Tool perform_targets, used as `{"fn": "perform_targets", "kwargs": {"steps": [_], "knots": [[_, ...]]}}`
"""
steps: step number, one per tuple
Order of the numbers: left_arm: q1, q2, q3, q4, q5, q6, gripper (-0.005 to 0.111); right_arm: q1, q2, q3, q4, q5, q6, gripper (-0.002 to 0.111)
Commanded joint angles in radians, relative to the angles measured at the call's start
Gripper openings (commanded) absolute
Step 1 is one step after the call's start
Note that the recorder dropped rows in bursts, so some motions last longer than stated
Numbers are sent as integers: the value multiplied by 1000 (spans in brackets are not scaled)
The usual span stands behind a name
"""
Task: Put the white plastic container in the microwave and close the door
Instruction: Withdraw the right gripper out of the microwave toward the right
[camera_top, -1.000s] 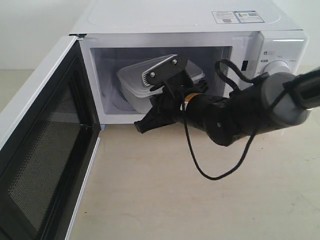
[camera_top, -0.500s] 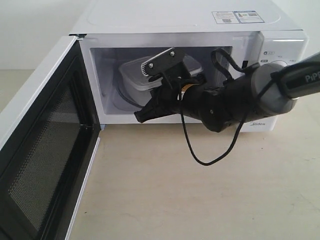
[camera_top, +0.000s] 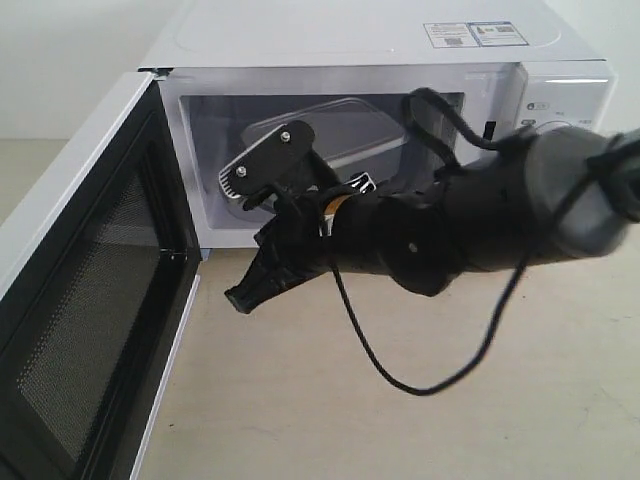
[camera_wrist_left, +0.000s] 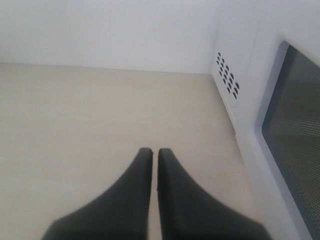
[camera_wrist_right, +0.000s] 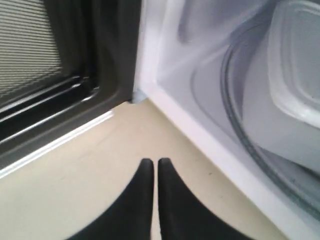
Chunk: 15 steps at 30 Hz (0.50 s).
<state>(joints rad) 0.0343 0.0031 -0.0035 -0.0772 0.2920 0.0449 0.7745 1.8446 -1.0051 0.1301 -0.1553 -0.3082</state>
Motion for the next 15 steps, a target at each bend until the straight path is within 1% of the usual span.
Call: {"fn": "perform_targets", "kwargs": {"steps": [1, 5, 9, 15], "knots": [[-8, -3, 3, -9, 3, 1, 4, 22, -138, 138, 26, 24, 22, 0], [-8, -3, 3, -9, 3, 1, 4, 23, -323, 300, 26, 22, 71, 0], [-8, -3, 3, -9, 3, 1, 4, 25, -520, 425, 28, -6, 94, 0], [-8, -3, 3, -9, 3, 1, 4, 25, -823, 541, 32, -4, 128, 0]]}}
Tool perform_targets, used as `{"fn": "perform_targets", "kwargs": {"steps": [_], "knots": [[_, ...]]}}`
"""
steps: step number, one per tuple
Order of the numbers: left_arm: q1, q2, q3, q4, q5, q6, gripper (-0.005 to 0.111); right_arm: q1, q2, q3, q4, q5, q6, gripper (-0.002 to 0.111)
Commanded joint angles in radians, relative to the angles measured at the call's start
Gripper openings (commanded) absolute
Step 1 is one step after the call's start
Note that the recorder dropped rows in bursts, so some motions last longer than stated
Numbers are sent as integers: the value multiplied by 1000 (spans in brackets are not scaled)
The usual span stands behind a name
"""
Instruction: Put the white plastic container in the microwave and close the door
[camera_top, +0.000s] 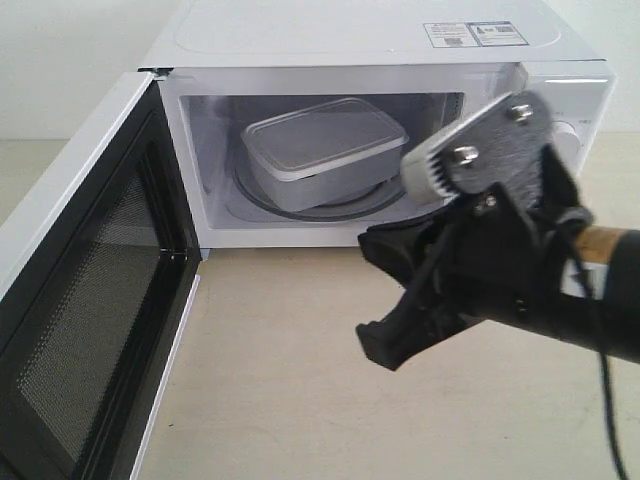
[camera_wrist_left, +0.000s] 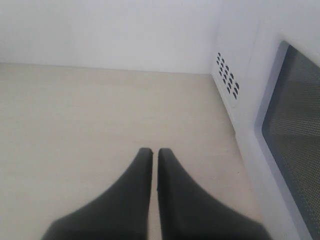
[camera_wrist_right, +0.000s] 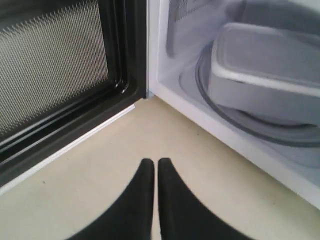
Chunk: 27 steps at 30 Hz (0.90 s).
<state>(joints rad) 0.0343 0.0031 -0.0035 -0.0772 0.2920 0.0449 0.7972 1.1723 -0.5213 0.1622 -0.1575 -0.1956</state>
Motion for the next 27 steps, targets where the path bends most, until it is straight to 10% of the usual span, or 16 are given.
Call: {"fn": "perform_targets", "kwargs": {"steps": [1, 15, 27], "knots": [[-8, -3, 3, -9, 3, 1, 4, 2, -191, 71, 0, 10, 15, 0], [-8, -3, 3, 160, -117, 1, 4, 2, -384, 93, 12, 304, 70, 0], [-8, -3, -70, 116, -1220, 60, 4, 2, -384, 93, 16, 290, 116, 0]]}}
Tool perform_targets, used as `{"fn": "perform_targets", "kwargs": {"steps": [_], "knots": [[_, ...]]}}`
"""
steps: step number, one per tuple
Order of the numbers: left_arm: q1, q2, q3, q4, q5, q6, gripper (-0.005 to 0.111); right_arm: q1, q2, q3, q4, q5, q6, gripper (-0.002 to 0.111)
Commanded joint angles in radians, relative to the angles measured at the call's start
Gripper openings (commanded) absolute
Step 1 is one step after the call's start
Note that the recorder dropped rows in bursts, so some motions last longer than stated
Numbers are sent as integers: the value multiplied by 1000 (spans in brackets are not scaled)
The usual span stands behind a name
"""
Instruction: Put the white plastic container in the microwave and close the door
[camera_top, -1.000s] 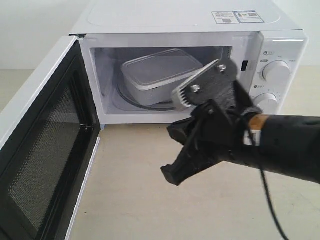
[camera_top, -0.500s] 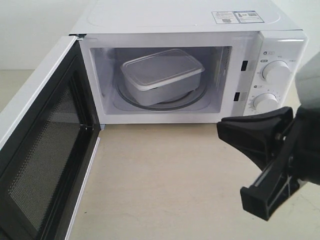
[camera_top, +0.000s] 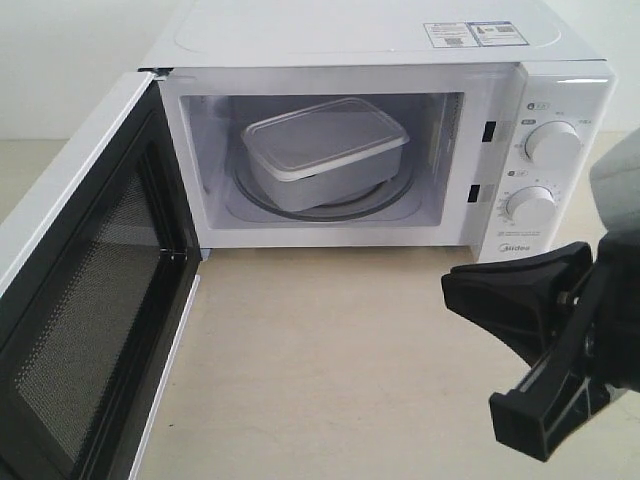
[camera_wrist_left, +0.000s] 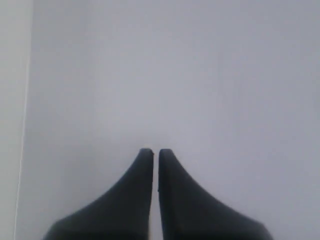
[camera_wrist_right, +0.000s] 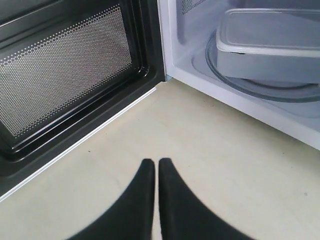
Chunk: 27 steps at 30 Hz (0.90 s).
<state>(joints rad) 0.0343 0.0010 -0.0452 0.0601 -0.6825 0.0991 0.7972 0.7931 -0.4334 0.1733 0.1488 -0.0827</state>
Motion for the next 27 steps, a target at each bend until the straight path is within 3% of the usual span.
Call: {"fn": "perform_targets", "kwargs": {"steps": [1, 4, 6, 8, 12, 20, 23, 27], "knots": [[-8, -1, -28, -22, -297, 2, 4, 2, -4, 5, 5, -14, 3, 0], [-8, -1, -26, -22, -295, -3, 4, 2, -4, 5, 5, -14, 3, 0], [-8, -1, -14, -23, -210, -44, 4, 2, -4, 5, 5, -17, 3, 0], [-8, -1, -22, -23, -24, -71, 4, 2, -4, 5, 1, -17, -5, 0], [-8, 2, -109, -8, 515, -81, 4, 2, -4, 5, -3, -54, -24, 0], [-8, 212, -461, -156, 1081, -120, 4, 2, -2, 5, -3, -267, -57, 0], [-8, 256, -543, -154, 1171, -120, 4, 2, -2, 5, -3, -300, -57, 0], [-8, 263, -577, -154, 1132, -118, 4, 2, -2, 5, -3, -310, -57, 0]]}}
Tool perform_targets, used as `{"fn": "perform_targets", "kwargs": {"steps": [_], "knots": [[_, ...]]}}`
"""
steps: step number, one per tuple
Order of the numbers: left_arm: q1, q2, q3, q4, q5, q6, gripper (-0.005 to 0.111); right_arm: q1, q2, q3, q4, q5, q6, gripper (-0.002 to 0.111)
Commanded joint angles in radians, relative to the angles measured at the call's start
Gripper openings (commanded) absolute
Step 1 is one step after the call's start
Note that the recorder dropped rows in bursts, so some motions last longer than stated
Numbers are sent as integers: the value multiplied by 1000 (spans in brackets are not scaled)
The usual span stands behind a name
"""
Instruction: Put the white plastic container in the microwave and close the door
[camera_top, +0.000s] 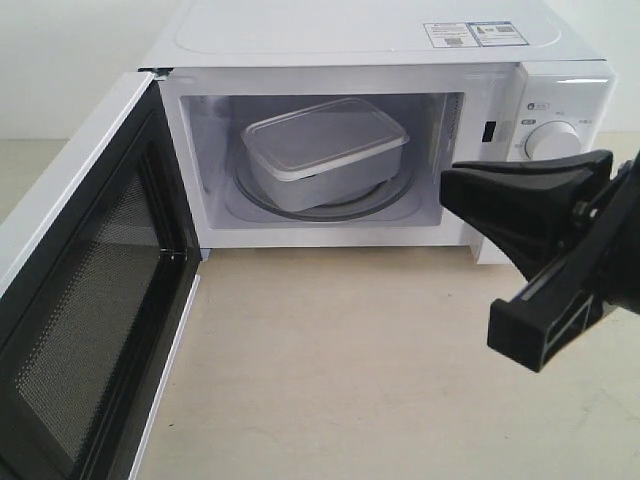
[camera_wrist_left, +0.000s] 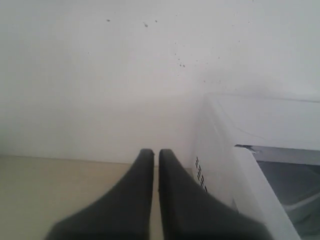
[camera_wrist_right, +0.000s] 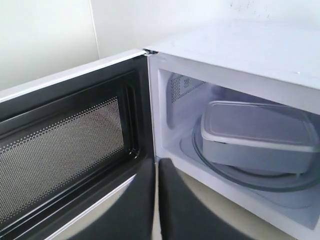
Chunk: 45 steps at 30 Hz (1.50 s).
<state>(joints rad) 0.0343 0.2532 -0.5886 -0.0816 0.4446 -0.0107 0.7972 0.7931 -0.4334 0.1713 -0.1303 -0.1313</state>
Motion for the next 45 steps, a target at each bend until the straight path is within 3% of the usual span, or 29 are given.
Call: {"fn": "perform_targets", "kwargs": {"steps": [1, 20, 28, 36, 40, 45], "knots": [[-8, 10, -34, -12, -20, -8, 4, 2, -2, 5, -1, -42, -8, 0], [-8, 10, -34, -12, -137, -8, 4, 2, -2, 5, -1, 13, -8, 0], [-8, 10, -34, -12, -132, -8, 4, 2, -2, 5, -1, 173, -5, 0], [-8, 182, -37, 58, 131, -12, 4, 2, -2, 5, 14, 354, 1, 0], [-8, 372, -121, -67, 326, 52, 4, 2, -2, 5, 14, 399, 1, 0], [-8, 581, -341, -310, 673, 266, 4, 2, -2, 5, 14, 443, 1, 0]]}}
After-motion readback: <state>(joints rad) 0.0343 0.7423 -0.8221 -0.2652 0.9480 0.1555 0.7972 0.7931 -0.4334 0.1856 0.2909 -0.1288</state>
